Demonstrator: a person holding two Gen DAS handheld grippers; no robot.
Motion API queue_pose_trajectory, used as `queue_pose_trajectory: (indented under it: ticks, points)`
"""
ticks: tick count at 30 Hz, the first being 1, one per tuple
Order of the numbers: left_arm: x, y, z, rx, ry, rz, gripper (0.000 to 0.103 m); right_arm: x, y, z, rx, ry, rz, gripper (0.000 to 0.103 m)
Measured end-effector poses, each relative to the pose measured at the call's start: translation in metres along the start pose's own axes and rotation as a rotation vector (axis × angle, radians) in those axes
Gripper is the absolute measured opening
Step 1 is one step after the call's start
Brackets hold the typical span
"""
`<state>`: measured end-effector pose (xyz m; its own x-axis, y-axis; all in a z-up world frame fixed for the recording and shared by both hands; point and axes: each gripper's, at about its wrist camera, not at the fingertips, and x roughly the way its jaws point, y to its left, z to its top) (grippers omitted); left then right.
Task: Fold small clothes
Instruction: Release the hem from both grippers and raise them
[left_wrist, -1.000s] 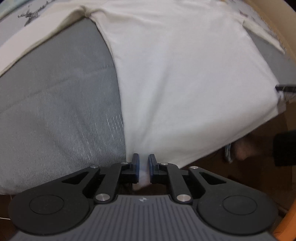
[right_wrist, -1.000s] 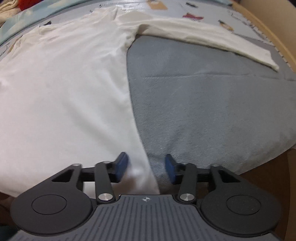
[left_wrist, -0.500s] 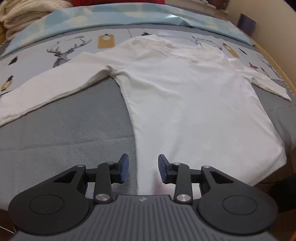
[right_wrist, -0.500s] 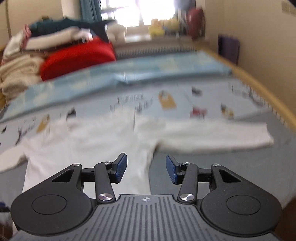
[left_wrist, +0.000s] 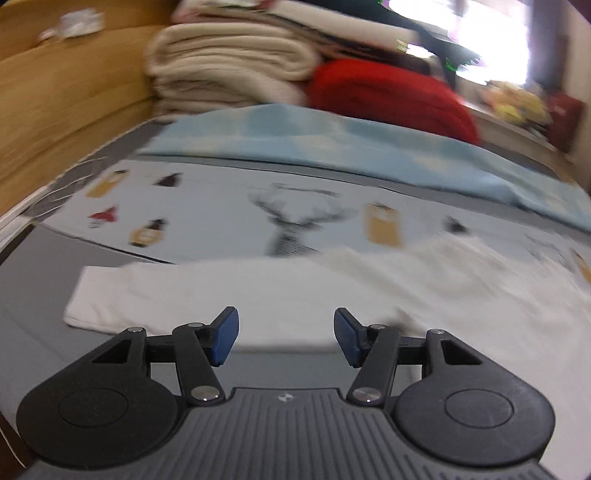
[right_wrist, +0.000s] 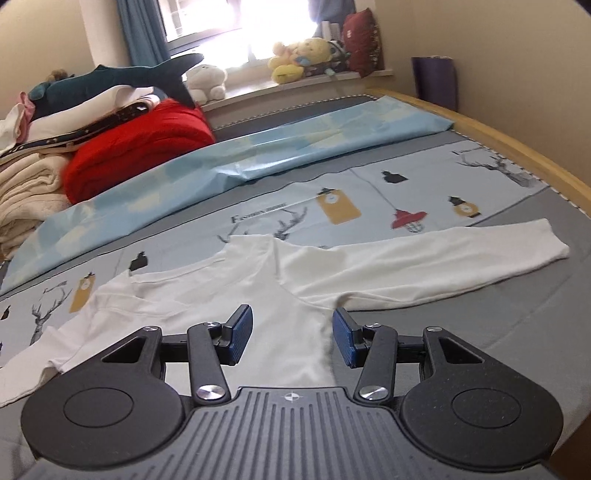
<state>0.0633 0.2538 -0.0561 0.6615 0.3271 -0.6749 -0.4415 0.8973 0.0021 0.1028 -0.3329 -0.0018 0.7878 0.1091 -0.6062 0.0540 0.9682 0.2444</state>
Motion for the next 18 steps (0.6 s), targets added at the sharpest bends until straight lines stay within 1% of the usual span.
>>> queue_pose_trajectory:
  ticks: [2,5,7,9,11,13,15,16,17,18]
  points:
    - [0.029,0.024,0.009,-0.043,0.039,0.07,0.063,0.003,0.009,0.003,-0.024,0.006,0.001,0.05]
    - [0.063,0.07,0.007,-0.139,0.087,0.138,0.063,0.009,0.019,0.002,-0.069,0.022,-0.021,0.05]
    - [0.08,0.103,0.001,-0.236,0.144,0.164,0.063,0.013,0.024,0.003,-0.1,0.032,-0.033,0.042]
    - [0.096,0.133,-0.005,-0.377,0.213,0.157,0.063,0.016,0.028,0.004,-0.12,0.036,-0.032,0.021]
    - [0.107,0.159,-0.011,-0.498,0.243,0.153,0.063,0.021,0.033,0.005,-0.146,0.039,-0.037,0.015]
    - [0.113,0.179,-0.017,-0.604,0.258,0.151,0.062,0.023,0.04,0.006,-0.182,0.033,-0.038,0.014]
    - [0.114,0.193,-0.02,-0.688,0.247,0.132,0.061,0.025,0.046,0.007,-0.207,0.027,-0.041,0.014]
    - [0.114,0.197,-0.019,-0.712,0.238,0.129,0.057,0.026,0.049,0.007,-0.215,0.029,-0.039,0.014]
    - [0.114,0.199,-0.019,-0.717,0.23,0.128,0.048,0.028,0.052,0.007,-0.219,0.038,-0.034,0.015]
    - [0.114,0.2,-0.018,-0.715,0.226,0.126,0.015,0.031,0.055,0.008,-0.222,0.056,-0.025,0.015]
